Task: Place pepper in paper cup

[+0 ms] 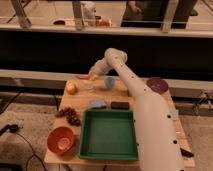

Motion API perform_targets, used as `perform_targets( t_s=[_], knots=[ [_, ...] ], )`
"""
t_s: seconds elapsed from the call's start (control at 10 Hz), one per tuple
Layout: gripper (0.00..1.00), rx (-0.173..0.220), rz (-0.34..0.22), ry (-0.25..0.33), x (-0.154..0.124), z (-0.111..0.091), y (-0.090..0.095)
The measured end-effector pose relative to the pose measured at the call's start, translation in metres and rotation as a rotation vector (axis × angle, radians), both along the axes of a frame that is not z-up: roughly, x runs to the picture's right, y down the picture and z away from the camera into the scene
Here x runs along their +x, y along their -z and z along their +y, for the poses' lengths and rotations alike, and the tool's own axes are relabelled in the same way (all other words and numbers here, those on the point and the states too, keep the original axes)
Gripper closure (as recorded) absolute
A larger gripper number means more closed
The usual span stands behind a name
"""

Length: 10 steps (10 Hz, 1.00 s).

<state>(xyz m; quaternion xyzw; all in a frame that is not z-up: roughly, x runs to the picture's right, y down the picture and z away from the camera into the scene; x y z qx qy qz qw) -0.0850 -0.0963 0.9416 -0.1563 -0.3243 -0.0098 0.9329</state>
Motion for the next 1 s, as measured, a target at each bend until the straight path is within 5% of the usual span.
perform_targets(
  t_s=[0.5, 1.0],
  knots=[
    [0.99, 0.002, 0.016, -0.005, 0.004, -0.004, -0.012],
    [0.53, 0.009, 0.048, -0.009, 0.008, -0.011, -0.018]
  ],
)
